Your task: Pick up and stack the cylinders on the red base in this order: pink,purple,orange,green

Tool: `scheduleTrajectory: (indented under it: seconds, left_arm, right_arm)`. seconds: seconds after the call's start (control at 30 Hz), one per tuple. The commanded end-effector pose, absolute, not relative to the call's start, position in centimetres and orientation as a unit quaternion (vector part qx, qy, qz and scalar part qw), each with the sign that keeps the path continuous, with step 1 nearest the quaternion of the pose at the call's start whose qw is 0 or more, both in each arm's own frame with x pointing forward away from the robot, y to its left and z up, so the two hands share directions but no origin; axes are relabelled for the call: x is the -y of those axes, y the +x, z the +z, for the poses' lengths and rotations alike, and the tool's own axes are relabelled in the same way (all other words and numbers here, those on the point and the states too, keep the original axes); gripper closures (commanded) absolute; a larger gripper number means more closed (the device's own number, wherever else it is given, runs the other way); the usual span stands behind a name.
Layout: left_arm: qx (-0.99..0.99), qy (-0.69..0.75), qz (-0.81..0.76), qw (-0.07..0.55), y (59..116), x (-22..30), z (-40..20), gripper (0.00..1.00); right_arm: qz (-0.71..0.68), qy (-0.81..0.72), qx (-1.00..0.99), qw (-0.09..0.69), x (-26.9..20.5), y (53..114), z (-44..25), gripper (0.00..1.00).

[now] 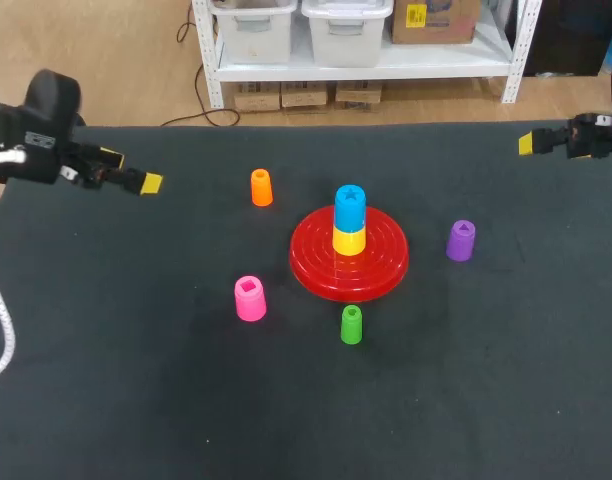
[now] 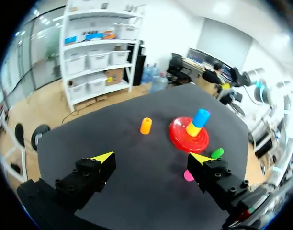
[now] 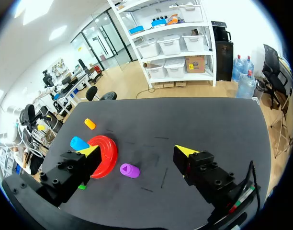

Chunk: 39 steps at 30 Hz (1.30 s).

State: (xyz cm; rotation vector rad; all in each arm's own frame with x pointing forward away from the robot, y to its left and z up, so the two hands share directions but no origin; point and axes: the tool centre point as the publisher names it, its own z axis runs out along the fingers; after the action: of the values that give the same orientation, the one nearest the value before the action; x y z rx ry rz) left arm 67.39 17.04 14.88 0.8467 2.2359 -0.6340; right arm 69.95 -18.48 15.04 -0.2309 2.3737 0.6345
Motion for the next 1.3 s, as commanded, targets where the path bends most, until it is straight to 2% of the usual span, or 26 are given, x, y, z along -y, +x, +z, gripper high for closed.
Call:
scheduleTrajectory:
  seconds: [0.03,0.23,0.47,0.73,0.97,1.3]
  left_arm:
    - [-0.811,0.383,-0.315,0.309,67.2,-17.9,15.0,0.0]
    - [-0.715,0.562,-0.281,0.306,65.3,-17.4,14.9,0.0]
    - [-0.638,0.667,-0.266,0.277,63.8,-17.3,14.3,0.0]
    - [-0.634,0.662,-0.277,0.288,63.4,-17.1,14.8,0.0]
    - [-0.625,0.68,-0.289,0.252,63.5,-18.0,13.2,0.0]
    - [-0.637,0.663,-0.3,0.253,63.6,-18.8,11.7,0.0]
  right_arm:
    - [0.243,-0.088,-0.908,0.331,18.5,70.0,15.0,0.0]
    - [0.243,-0.088,-0.908,0.331,18.5,70.0,15.0,0.0]
    - [0.243,-0.088,-0.908,0.331,18.5,70.0,15.0,0.0]
    - [0.243,-0.088,-0.908,0.331,18.5,70.0,15.0,0.0]
    - [0.243,-0.088,-0.908,0.331,18.5,70.0,15.0,0.0]
    - [0.243,-0.088,-0.908,0.331,18.5,70.0,15.0,0.0]
